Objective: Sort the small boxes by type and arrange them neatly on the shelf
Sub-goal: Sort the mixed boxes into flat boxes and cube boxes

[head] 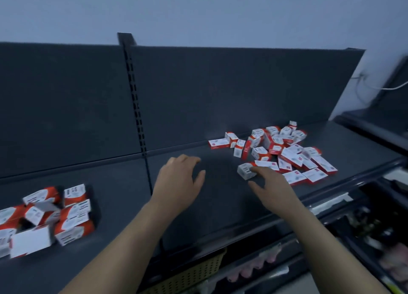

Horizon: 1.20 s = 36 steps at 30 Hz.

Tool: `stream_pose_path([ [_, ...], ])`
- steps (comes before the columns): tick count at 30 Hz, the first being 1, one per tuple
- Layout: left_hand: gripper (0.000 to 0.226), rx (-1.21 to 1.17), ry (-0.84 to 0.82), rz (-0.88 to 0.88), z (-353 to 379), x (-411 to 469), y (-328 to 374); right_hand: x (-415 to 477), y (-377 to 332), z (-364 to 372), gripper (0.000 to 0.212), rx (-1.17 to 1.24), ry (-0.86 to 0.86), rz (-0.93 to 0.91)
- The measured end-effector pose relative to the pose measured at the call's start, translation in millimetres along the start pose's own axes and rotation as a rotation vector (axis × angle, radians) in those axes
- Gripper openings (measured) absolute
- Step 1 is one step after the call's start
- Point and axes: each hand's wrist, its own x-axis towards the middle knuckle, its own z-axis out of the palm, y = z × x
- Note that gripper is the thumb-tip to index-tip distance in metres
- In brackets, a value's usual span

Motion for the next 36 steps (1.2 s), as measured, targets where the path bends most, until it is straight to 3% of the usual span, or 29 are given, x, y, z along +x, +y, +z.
stream_pose_path([
  [10, 0.045, 0.038, -0.188, -0.033, 90, 71, 84, 52, 118, -47, 0.041, -0.099, -0.061, 0.062],
  [21, 0.040, 0.111, -0.357, -0.032, 145, 119, 124, 68, 173, -74, 0.044, -0.018, -0.322, -0.023],
  [28, 0.040, 0.043, -0.241, 0.021, 148, 123, 121, 74, 178, -74, 0.035, 0.133, -0.263, 0.034],
  [32, 0.038, -0.226, -0.114, -0.071, 130, 118, 120, 78, 163, -79, 0.036, 0.304, -0.161, 0.041],
  [36, 0.037, -0.285, 0.038, -0.135, 107, 103, 106, 84, 137, -71, 0.037, 0.397, -0.085, -0.044],
])
